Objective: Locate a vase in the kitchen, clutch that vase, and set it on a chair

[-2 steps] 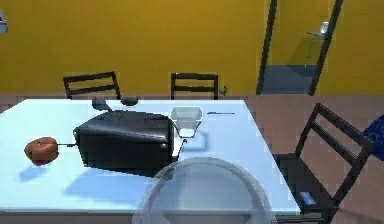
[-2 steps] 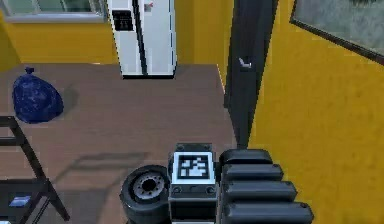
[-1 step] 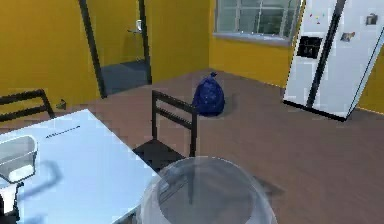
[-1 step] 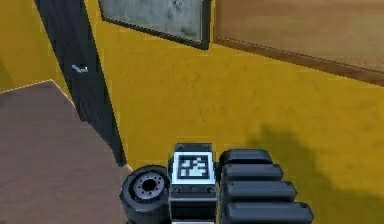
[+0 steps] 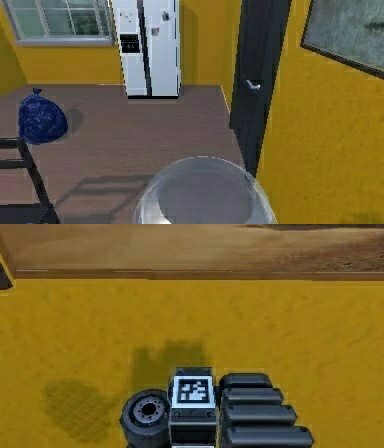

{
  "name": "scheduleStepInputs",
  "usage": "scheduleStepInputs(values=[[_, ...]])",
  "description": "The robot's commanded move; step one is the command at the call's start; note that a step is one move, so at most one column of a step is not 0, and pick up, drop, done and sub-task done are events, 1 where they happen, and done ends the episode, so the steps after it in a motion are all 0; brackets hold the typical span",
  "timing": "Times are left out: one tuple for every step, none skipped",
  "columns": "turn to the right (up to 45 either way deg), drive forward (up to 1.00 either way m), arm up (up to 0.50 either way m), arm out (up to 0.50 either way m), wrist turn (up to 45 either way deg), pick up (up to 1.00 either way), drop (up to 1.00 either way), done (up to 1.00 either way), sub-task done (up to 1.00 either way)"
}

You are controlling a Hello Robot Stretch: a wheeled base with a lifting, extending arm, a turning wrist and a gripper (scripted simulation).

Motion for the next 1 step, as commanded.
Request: scheduleStepInputs(values=[[3.0,0.0,0.0,0.0,0.0,0.0,0.0,0.0,0.0]])
